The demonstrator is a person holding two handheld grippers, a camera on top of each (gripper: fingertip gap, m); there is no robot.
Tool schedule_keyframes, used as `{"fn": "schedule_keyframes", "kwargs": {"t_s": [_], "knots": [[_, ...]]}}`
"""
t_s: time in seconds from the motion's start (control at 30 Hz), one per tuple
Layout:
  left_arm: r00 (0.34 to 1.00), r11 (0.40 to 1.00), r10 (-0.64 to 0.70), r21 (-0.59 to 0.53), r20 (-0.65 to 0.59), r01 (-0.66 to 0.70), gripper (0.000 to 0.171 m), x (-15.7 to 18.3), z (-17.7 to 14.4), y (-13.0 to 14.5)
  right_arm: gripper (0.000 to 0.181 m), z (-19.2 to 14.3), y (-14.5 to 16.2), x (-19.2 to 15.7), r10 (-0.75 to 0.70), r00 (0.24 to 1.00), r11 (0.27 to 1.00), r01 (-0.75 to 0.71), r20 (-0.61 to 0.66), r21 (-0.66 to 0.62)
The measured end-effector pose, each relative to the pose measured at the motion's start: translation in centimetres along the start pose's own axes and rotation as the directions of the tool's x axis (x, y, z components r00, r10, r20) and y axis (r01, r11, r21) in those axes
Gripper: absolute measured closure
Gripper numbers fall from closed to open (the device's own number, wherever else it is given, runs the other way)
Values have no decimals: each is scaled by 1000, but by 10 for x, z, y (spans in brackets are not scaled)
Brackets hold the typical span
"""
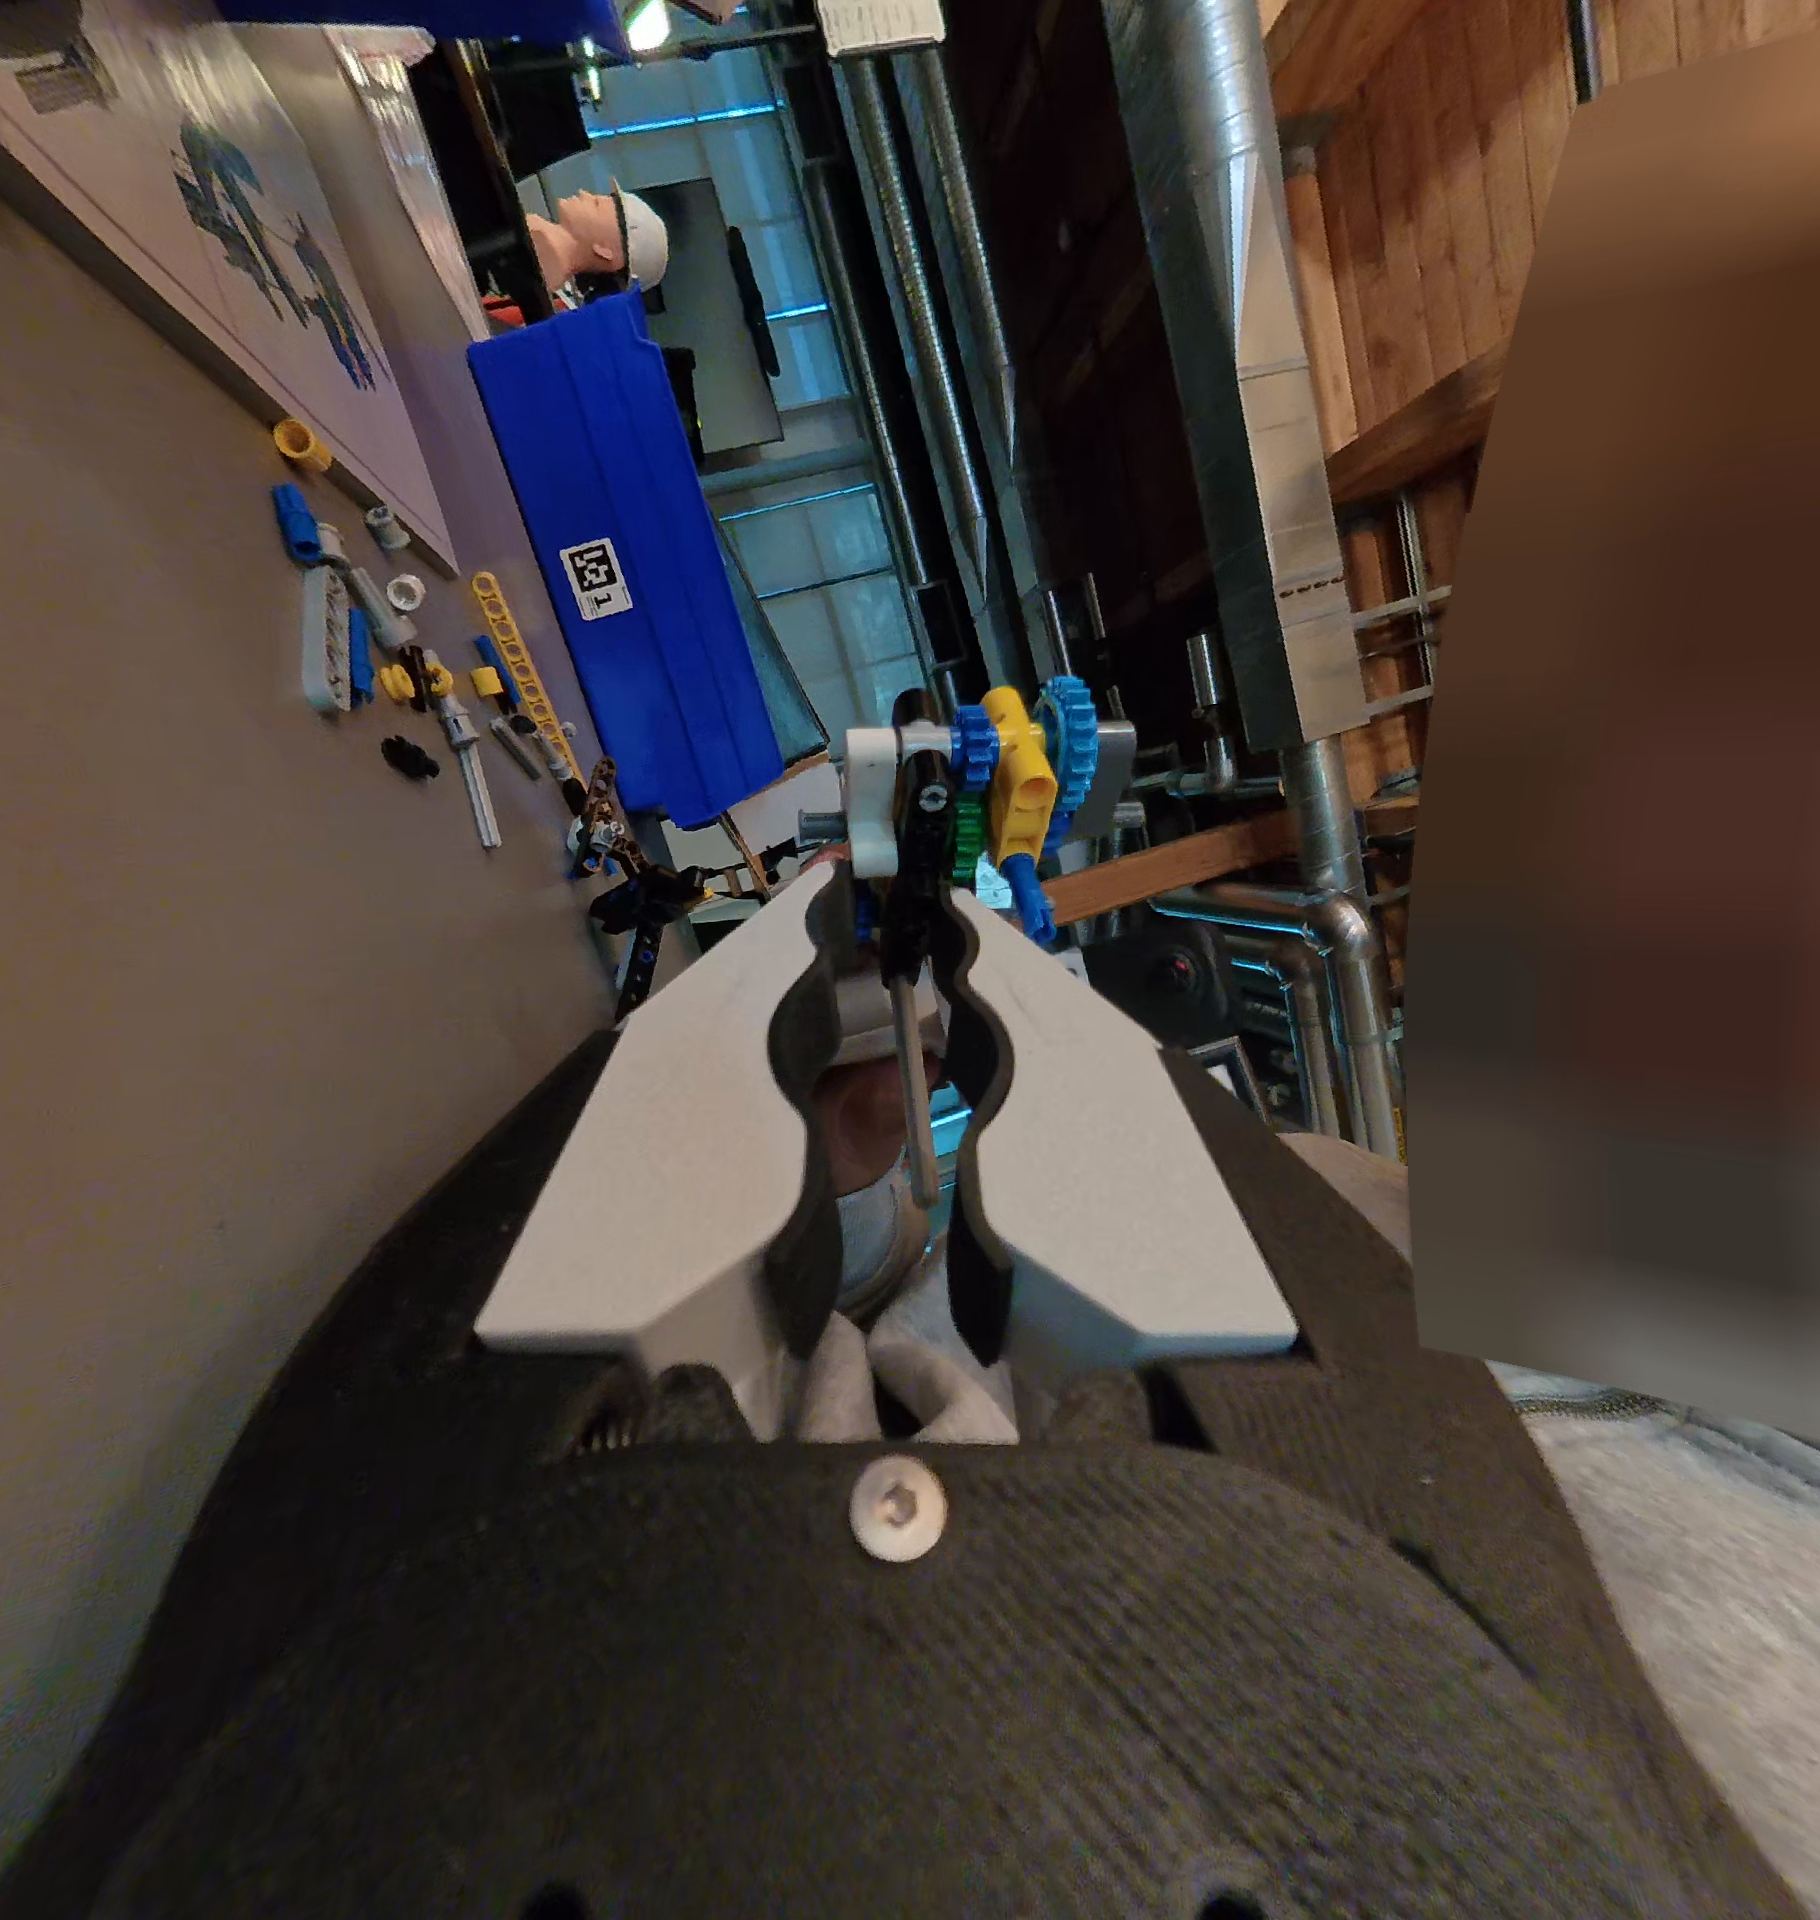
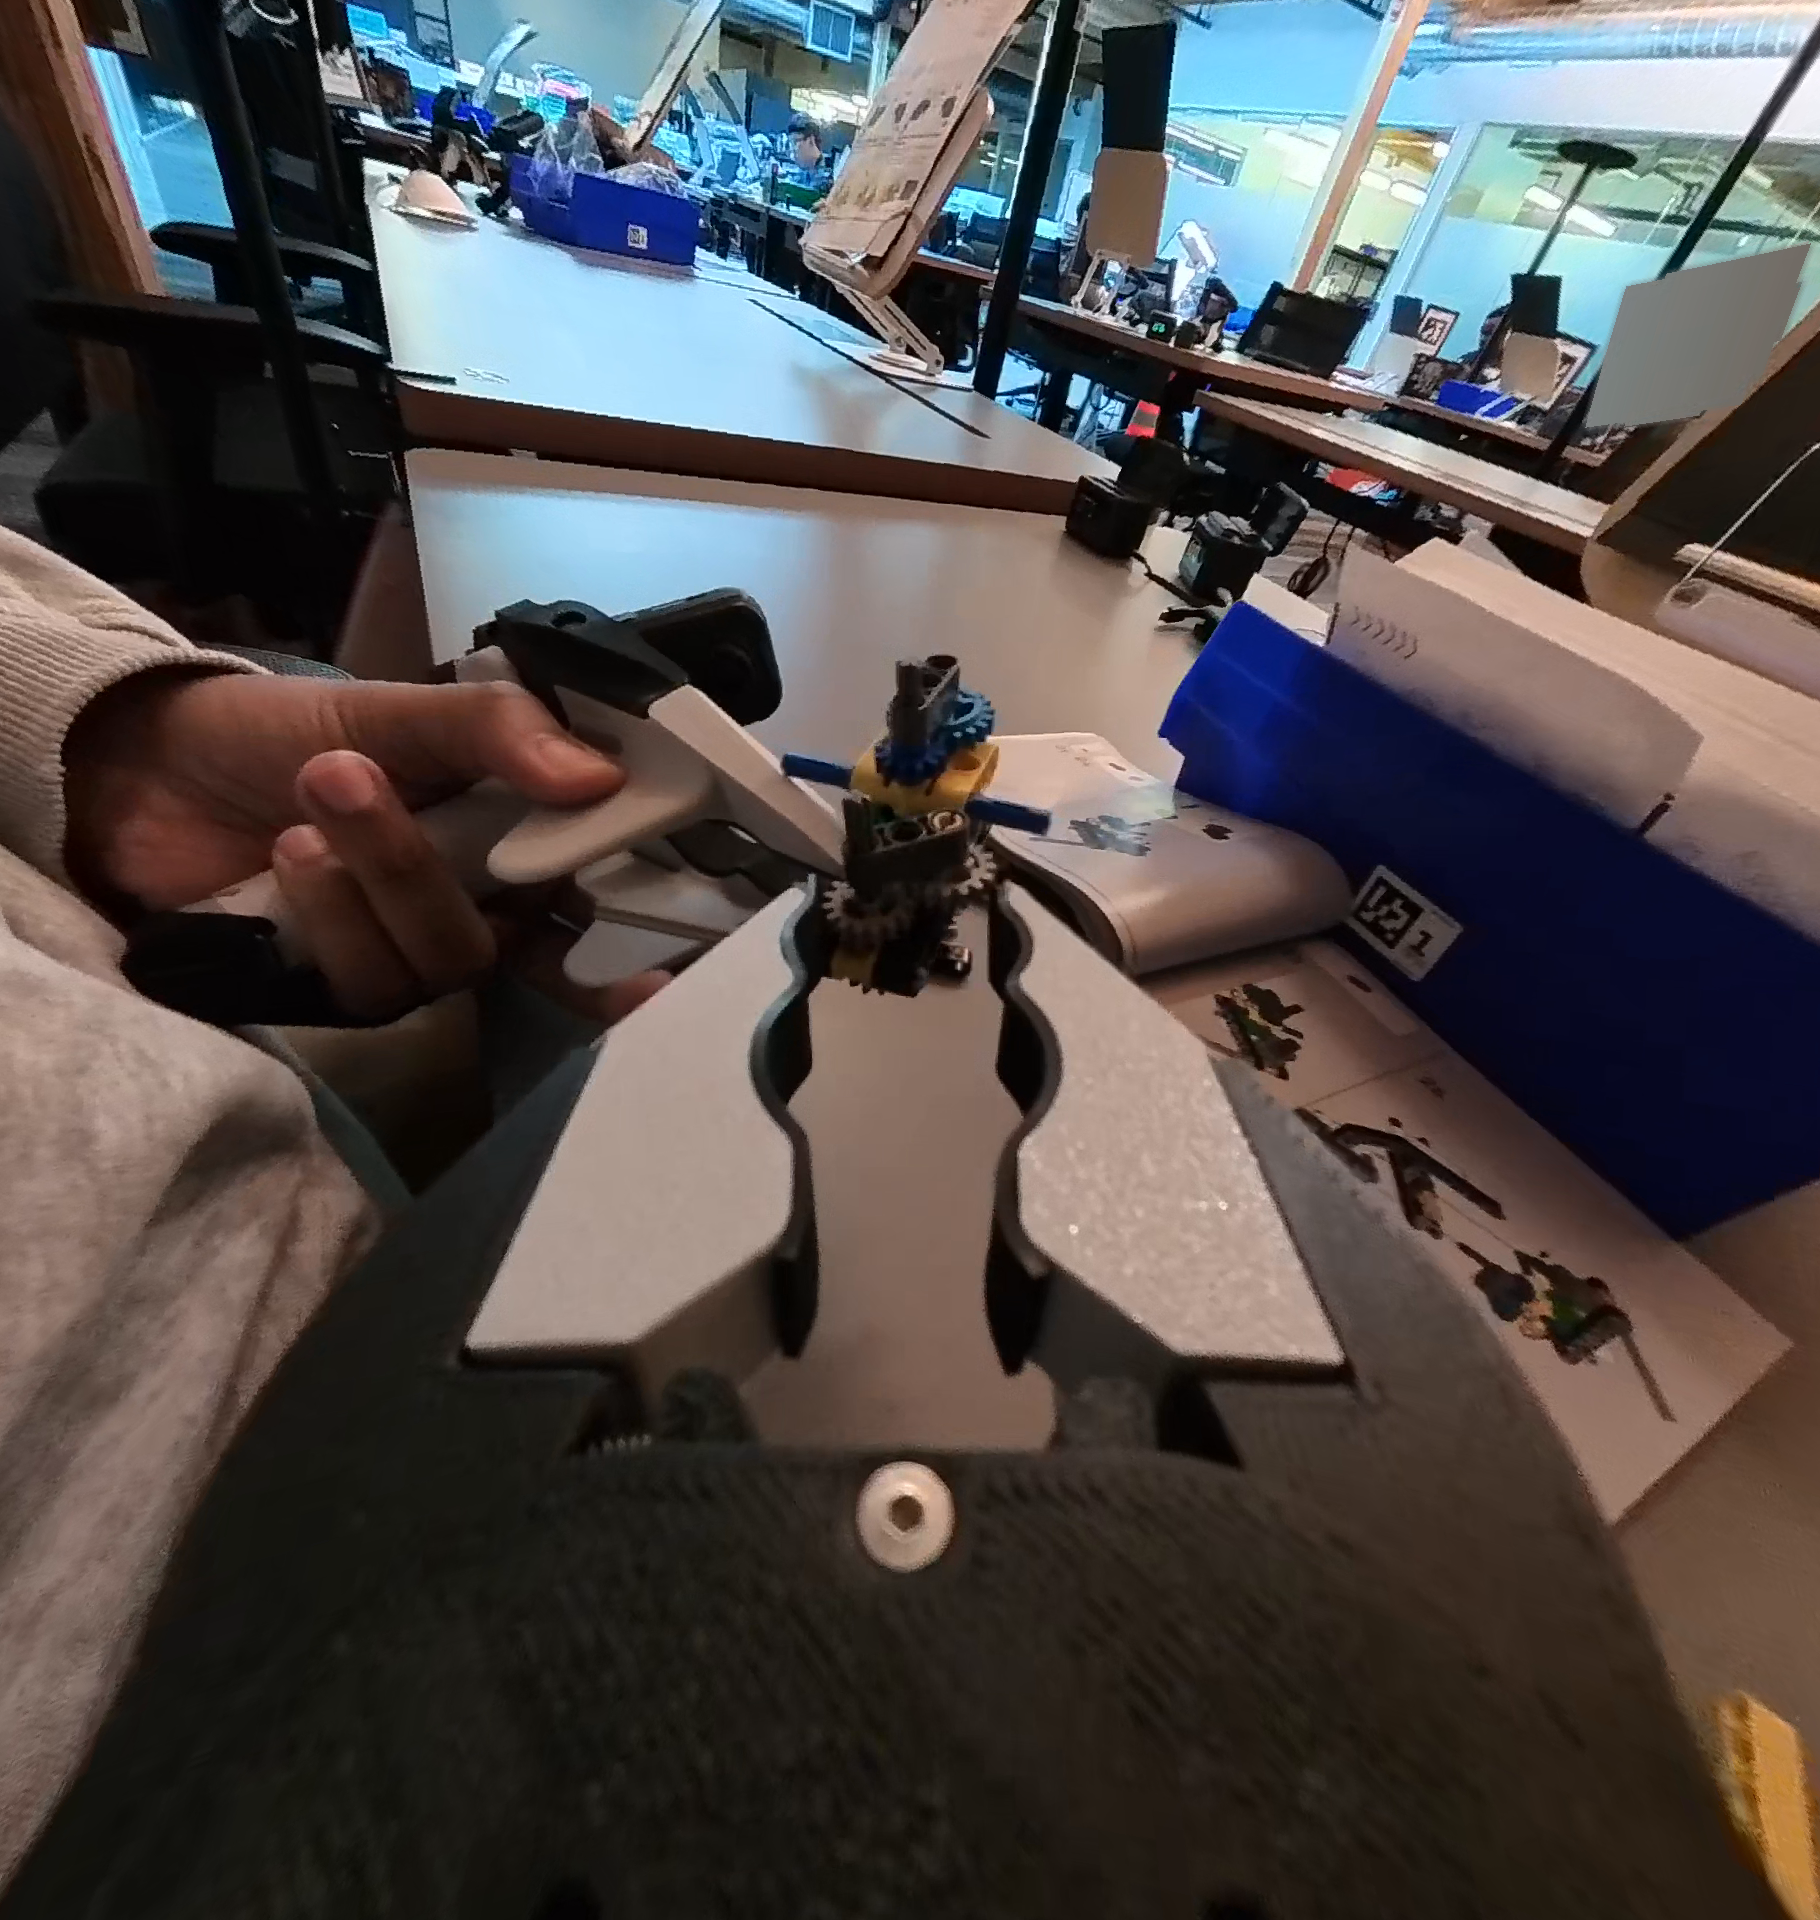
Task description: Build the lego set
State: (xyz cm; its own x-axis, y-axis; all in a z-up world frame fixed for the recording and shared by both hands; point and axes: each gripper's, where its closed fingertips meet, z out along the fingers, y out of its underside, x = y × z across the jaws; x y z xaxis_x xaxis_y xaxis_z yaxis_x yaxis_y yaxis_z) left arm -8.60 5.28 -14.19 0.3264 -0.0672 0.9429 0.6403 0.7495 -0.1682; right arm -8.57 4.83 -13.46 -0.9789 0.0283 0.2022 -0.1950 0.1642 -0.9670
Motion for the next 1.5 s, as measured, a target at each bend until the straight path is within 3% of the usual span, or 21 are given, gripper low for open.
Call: {"fn": "schedule_keyframes", "kwargs": {"t_s": [0.2, 0.43, 0.73, 0.97, 1.33, 1.5], "knots": [[1000, 1000, 5, 4, 9, -5, 160, -1, -1, -1, 150, 1, 2, -1, 35, 999, 999, -35, 15, -8], [1000, 999, -9, 39, 6, 9, 160, -1, -3, -6, 137, 0, 3, 2, 66, 998, 998, -66, 13, 0], [999, 996, -34, 80, 1, 34, 159, -1, -5, -12, 157, 0, 9, -2, 81, 996, 997, -80, 46, -23], [999, 995, -25, 95, 29, 22, 160, -5, -5, -12, 149, 5, 10, -8, 149, 986, 988, -146, 70, -39], [998, 995, -4, 98, 60, -2, 159, -8, -4, -10, 153, 4, 13, -3, 277, 956, 960, -272, 95, -60], [989, 992, 67, 93, 132, -80, 160, -14, -3, -8, 147, 9, 26, -5, 317, 947, 932, -303, 43, -199]]}}
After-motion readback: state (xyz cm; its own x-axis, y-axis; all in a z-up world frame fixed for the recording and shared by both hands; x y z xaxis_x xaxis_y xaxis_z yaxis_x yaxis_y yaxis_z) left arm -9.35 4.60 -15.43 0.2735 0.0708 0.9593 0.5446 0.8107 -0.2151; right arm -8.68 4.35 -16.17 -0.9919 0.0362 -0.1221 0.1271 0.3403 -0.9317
